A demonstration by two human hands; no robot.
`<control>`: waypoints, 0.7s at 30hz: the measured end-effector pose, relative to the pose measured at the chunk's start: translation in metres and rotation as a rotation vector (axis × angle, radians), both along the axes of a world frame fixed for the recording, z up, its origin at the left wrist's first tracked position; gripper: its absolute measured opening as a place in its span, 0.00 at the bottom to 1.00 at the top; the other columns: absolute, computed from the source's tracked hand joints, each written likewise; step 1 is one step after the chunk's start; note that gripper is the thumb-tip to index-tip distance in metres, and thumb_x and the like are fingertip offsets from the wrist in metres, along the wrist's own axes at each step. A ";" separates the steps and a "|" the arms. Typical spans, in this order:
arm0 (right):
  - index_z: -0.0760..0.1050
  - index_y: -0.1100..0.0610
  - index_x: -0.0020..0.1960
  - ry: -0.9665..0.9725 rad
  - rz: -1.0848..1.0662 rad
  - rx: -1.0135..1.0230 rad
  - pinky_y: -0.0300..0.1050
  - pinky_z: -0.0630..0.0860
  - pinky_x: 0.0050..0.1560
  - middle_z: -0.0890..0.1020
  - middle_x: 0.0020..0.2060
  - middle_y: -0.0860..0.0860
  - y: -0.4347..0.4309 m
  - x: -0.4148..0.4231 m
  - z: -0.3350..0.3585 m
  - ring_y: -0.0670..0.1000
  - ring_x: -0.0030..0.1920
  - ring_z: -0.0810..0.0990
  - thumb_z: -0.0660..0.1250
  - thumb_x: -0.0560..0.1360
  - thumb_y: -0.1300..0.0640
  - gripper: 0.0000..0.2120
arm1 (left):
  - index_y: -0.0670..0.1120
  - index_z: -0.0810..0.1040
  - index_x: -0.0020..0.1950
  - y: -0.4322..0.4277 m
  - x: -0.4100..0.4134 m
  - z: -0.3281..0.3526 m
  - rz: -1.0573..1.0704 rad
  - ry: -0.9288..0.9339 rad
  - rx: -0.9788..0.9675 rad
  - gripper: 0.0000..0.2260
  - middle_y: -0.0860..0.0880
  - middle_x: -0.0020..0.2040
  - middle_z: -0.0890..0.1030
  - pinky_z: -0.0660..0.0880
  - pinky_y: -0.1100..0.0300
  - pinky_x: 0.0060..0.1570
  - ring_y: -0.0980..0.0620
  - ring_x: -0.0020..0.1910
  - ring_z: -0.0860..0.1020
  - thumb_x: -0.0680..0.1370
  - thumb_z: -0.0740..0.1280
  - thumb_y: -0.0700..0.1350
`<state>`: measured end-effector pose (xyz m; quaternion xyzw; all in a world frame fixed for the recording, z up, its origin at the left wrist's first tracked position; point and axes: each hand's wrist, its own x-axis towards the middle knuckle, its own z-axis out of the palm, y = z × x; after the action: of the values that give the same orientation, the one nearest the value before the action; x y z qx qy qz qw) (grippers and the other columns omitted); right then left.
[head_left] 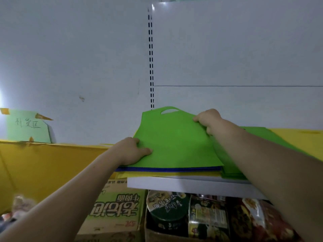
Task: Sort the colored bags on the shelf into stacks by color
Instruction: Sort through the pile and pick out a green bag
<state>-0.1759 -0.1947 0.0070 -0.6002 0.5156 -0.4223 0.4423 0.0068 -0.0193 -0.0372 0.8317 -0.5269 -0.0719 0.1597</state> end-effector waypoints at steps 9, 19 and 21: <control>0.76 0.66 0.57 -0.159 0.009 -0.078 0.51 0.78 0.51 0.81 0.51 0.61 0.024 -0.004 0.005 0.57 0.47 0.81 0.72 0.69 0.69 0.17 | 0.41 0.64 0.72 0.008 0.003 0.001 -0.017 0.064 -0.041 0.33 0.42 0.71 0.68 0.65 0.57 0.63 0.44 0.68 0.68 0.75 0.64 0.61; 0.73 0.52 0.54 -0.229 0.081 -0.361 0.46 0.80 0.44 0.81 0.47 0.53 0.053 -0.011 0.025 0.52 0.43 0.82 0.68 0.73 0.65 0.13 | 0.43 0.65 0.69 0.020 0.018 0.000 0.009 0.253 -0.295 0.31 0.43 0.64 0.74 0.71 0.53 0.59 0.43 0.60 0.74 0.71 0.73 0.52; 0.73 0.52 0.54 -0.244 0.073 -0.407 0.48 0.80 0.49 0.82 0.49 0.53 0.059 -0.012 0.030 0.53 0.46 0.82 0.69 0.73 0.64 0.13 | 0.44 0.65 0.68 0.024 0.022 0.000 0.033 0.258 -0.387 0.30 0.42 0.60 0.76 0.73 0.51 0.56 0.42 0.56 0.75 0.71 0.74 0.47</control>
<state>-0.1881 -0.1353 0.0374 -0.6398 0.3408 -0.5705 0.3861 0.0290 0.0048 -0.0371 0.7780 -0.4923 -0.0727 0.3836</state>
